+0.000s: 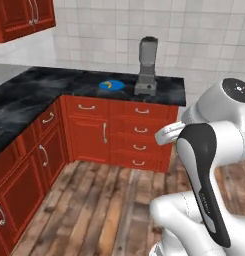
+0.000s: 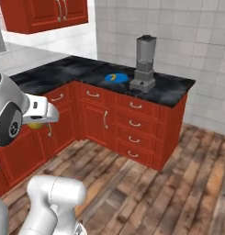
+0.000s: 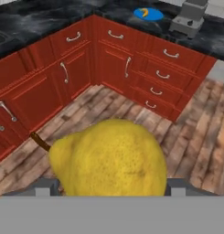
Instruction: Pick the pear and banana from the fridge and place them on the plate next to the blender to make a fruit smoothie.
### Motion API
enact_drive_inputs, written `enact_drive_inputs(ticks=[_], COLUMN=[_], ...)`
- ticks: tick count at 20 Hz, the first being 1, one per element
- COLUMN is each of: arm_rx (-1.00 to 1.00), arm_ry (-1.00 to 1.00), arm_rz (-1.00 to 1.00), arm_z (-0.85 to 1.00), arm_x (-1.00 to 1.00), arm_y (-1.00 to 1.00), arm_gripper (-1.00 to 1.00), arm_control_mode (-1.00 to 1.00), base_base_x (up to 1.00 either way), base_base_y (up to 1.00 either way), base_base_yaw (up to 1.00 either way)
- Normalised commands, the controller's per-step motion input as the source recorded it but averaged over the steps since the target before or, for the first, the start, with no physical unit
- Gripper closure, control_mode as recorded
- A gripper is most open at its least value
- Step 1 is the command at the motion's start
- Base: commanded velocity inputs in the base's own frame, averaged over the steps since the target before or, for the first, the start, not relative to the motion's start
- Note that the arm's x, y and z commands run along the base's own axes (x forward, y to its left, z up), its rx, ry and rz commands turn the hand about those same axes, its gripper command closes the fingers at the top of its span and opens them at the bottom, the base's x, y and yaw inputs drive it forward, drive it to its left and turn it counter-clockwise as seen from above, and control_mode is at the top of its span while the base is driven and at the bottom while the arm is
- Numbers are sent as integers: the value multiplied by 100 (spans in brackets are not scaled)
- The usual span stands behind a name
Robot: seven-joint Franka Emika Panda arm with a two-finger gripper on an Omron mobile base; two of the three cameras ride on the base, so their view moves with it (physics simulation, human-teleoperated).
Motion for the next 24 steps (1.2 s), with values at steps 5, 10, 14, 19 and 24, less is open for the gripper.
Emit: enact_drive_inputs(ticks=[5, 10, 14, 19, 24], arm_rx=[0, 0, 0, 0, 0], arm_ry=[0, 0, 0, 0, 0], arm_rz=[0, 0, 0, 0, 0], arm_z=[0, 0, 0, 0, 0], arm_x=[0, 0, 0, 0, 0], arm_y=[0, 0, 0, 0, 0], arm_gripper=[100, 100, 100, 100, 100], arm_control_mode=[100, 100, 100, 100, 100], base_base_x=[100, 100, 100, 100, 96], base_base_y=[86, 87, 88, 70, 24], base_base_yaw=[-46, -47, -47, -45, -18])
